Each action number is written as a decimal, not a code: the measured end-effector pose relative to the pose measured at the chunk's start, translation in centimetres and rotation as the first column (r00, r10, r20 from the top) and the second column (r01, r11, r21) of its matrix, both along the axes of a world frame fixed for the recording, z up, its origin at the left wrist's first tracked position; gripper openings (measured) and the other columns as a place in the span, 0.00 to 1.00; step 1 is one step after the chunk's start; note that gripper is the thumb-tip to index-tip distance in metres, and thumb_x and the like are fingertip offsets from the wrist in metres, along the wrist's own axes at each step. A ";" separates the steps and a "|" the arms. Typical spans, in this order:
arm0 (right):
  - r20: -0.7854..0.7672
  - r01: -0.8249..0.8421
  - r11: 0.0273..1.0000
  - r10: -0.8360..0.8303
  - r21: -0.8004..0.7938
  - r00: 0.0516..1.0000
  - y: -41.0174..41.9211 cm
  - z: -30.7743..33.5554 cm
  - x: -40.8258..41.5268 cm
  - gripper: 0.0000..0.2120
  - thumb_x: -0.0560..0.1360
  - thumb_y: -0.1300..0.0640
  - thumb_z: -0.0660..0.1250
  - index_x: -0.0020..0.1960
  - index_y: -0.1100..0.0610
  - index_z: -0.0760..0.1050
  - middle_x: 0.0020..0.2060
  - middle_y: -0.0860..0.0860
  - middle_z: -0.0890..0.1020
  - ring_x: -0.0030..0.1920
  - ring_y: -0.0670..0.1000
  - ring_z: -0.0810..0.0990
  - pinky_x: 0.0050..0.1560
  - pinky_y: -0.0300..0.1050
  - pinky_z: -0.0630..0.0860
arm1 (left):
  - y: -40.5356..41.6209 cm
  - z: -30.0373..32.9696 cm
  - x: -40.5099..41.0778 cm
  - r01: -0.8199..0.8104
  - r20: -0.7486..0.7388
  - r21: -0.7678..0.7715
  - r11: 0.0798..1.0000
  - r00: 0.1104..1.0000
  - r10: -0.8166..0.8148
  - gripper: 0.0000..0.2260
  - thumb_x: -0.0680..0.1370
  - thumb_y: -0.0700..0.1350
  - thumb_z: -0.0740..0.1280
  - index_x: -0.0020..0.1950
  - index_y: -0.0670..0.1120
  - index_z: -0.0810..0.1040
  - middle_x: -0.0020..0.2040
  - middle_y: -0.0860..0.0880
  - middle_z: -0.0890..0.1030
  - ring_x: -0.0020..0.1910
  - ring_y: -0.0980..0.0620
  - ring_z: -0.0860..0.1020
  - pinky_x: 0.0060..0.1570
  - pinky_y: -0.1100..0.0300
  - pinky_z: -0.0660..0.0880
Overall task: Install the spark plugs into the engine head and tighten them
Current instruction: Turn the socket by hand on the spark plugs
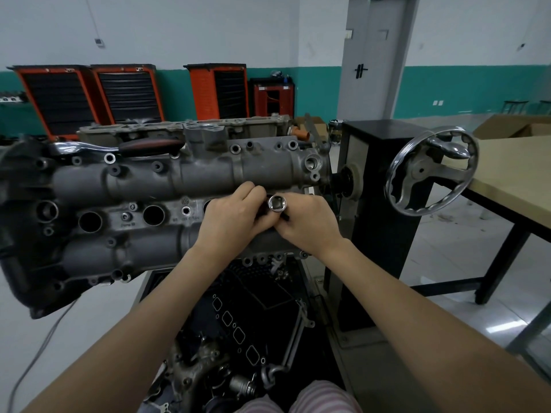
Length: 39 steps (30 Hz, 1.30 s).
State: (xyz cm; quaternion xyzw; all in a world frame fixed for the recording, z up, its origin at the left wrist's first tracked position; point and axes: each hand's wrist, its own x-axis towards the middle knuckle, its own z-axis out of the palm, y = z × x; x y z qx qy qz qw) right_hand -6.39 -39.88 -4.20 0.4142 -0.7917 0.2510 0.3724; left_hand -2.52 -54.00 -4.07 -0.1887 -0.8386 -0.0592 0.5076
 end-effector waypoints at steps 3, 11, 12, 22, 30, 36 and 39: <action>-0.008 -0.005 1.000 0.005 -0.021 1.000 -0.1 0.0 0.0 0.05 0.67 0.63 0.68 0.33 0.61 0.73 0.26 0.53 0.77 0.27 0.55 0.75 0.24 0.45 0.67 | -0.1 -0.1 0.0 -0.014 0.008 -0.043 0.999 1.000 0.014 0.16 0.76 0.49 0.60 0.35 0.39 0.74 0.33 0.44 0.74 0.22 0.45 0.71 0.17 0.57 0.67; -0.006 0.038 0.999 -0.038 0.022 0.999 -0.2 0.1 -0.2 0.09 0.69 0.58 0.66 0.41 0.64 0.70 0.27 0.55 0.76 0.26 0.60 0.75 0.24 0.44 0.64 | 0.3 0.3 0.6 0.017 0.021 -0.073 0.997 1.000 -0.015 0.16 0.76 0.48 0.58 0.37 0.36 0.73 0.35 0.41 0.73 0.22 0.45 0.70 0.16 0.61 0.63; -0.015 0.028 0.999 -0.028 0.015 1.000 -0.2 0.2 -0.1 0.08 0.69 0.58 0.64 0.41 0.63 0.70 0.27 0.55 0.76 0.26 0.59 0.74 0.24 0.44 0.64 | 0.2 0.3 0.5 0.024 0.022 -0.073 0.997 1.000 -0.022 0.16 0.77 0.48 0.58 0.37 0.36 0.73 0.35 0.41 0.73 0.22 0.45 0.70 0.16 0.61 0.63; -0.042 0.047 0.999 -0.047 0.005 0.998 -0.3 -0.1 -0.3 0.07 0.65 0.63 0.68 0.33 0.60 0.70 0.24 0.53 0.74 0.23 0.55 0.72 0.24 0.40 0.60 | -0.1 -0.2 -0.1 -0.014 -0.006 -0.080 0.997 1.000 0.014 0.14 0.75 0.50 0.60 0.35 0.41 0.71 0.33 0.45 0.72 0.22 0.46 0.69 0.20 0.62 0.59; -0.034 0.067 0.997 -0.065 0.030 0.997 -0.4 0.1 -0.1 0.08 0.65 0.60 0.67 0.39 0.63 0.70 0.25 0.54 0.75 0.24 0.57 0.74 0.25 0.40 0.59 | -0.3 -0.3 0.0 0.001 0.000 -0.067 0.998 1.000 -0.001 0.15 0.76 0.49 0.62 0.35 0.41 0.73 0.32 0.44 0.72 0.22 0.44 0.71 0.17 0.55 0.67; 0.021 0.010 1.000 -0.010 0.012 1.000 -0.1 0.1 0.0 0.02 0.66 0.65 0.67 0.36 0.63 0.74 0.29 0.55 0.77 0.29 0.59 0.75 0.26 0.46 0.68 | -0.1 -0.3 -0.1 0.014 -0.034 -0.037 0.999 0.999 -0.015 0.14 0.75 0.49 0.62 0.34 0.41 0.72 0.31 0.46 0.72 0.22 0.47 0.69 0.18 0.60 0.63; 0.002 0.017 1.000 -0.017 0.012 1.000 -0.2 0.1 -0.1 0.06 0.64 0.67 0.69 0.32 0.62 0.72 0.26 0.55 0.76 0.27 0.58 0.75 0.26 0.42 0.65 | -0.1 -0.2 -0.2 -0.014 -0.043 -0.040 0.999 0.999 0.013 0.15 0.74 0.50 0.62 0.33 0.42 0.70 0.31 0.46 0.71 0.22 0.47 0.68 0.20 0.63 0.59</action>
